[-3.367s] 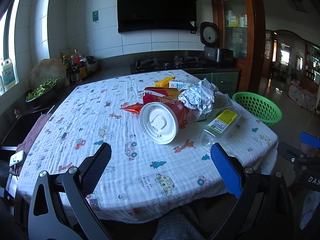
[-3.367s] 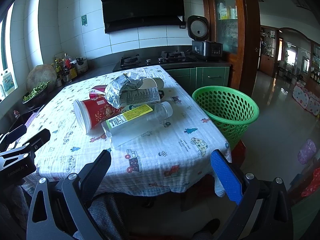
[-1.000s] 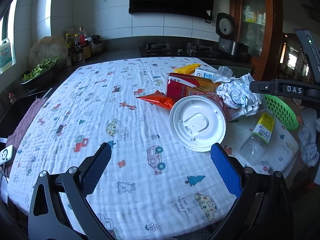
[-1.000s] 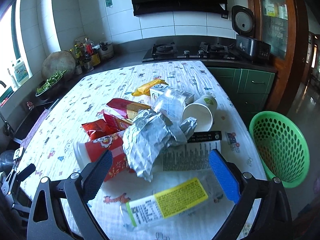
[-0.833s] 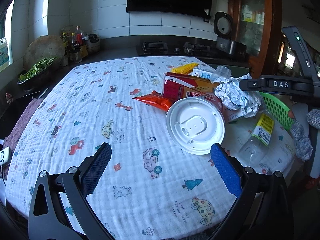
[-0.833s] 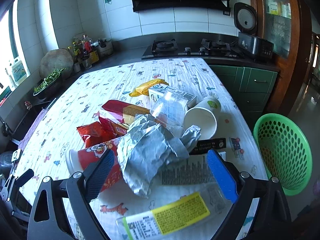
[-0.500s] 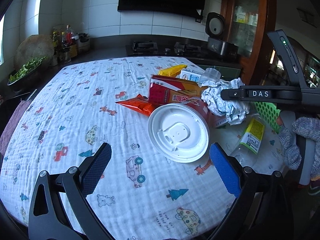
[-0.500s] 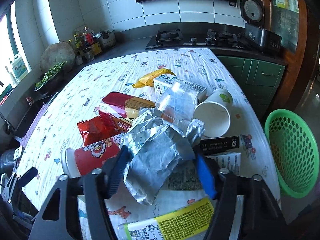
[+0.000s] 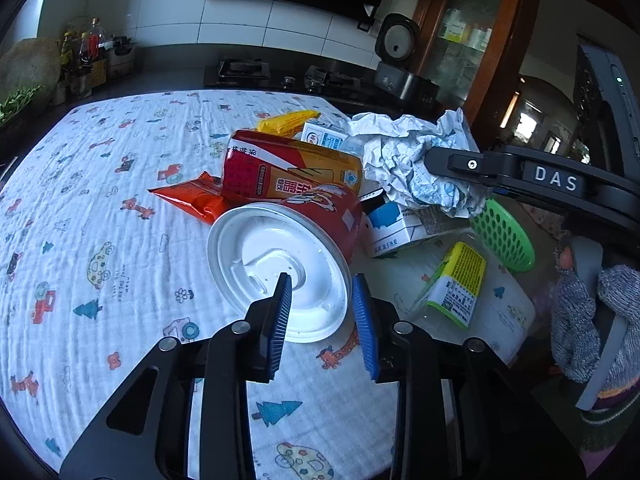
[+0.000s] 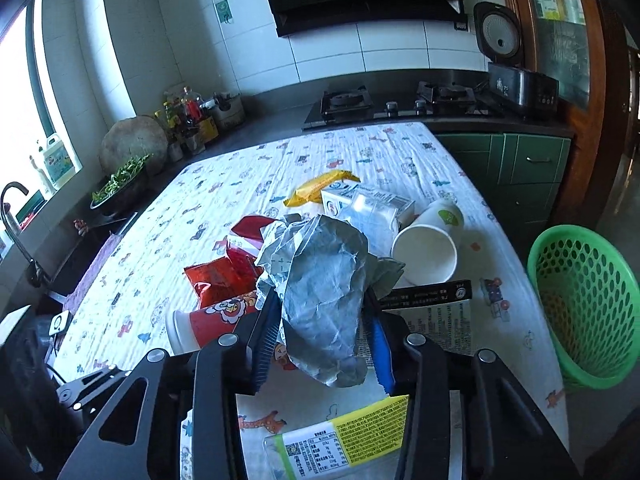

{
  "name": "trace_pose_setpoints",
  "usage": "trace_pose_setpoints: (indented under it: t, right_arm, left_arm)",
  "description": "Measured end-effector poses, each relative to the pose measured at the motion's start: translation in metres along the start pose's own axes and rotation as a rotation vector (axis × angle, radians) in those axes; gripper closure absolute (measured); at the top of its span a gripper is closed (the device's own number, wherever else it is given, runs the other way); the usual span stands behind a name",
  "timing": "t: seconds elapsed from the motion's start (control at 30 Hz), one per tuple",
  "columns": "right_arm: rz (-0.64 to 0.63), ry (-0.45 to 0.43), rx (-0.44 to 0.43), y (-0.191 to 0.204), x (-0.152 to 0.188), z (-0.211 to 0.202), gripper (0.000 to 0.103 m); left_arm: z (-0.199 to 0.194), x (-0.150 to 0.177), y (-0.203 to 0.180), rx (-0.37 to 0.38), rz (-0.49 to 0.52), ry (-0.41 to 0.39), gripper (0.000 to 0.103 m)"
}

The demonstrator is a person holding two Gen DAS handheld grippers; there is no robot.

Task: Collect trash
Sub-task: 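Carry the foil to the green wastebasket and open the right gripper while the left gripper grasps the white lid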

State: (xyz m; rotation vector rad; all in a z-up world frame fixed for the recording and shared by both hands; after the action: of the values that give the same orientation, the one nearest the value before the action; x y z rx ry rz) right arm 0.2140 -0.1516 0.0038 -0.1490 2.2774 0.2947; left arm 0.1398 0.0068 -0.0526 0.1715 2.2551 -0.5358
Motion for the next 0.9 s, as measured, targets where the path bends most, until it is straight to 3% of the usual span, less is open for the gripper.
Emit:
trace_pose_setpoints:
  t: [0.07,0.2,0.67,0.9]
  right_arm:
    - [0.002,-0.009,-0.003,-0.002,0.001,-0.005,0.063]
    - [0.015,-0.025,-0.007,-0.005,0.005,-0.013,0.063]
    - [0.054,-0.059,0.02,-0.024,0.016,-0.038,0.063]
    - [0.09,-0.078,0.064,-0.051,0.026,-0.058,0.063]
  left_arm:
    - [0.0,0.0,-0.002,0.029,0.003,-0.005,0.086]
    - [-0.002,0.001,-0.005,0.06,0.015,-0.02,0.097]
    - [-0.037,0.004,-0.013,0.026,0.082,-0.08,0.102]
    - [-0.061,-0.008,-0.037,0.089,0.129,-0.117,0.103]
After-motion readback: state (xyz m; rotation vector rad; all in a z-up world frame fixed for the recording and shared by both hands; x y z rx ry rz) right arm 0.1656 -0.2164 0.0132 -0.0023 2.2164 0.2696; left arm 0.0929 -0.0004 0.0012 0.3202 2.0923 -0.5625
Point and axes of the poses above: each gripper's, at about its wrist camera, not at the fingertips, and z roughly the way its jaws point, y to its left, x to its underside, the point moved 2 cm from there along z, roughly the way its jaws point, and after that the axes turned 6 degrees about x, right-handed, at the moved point
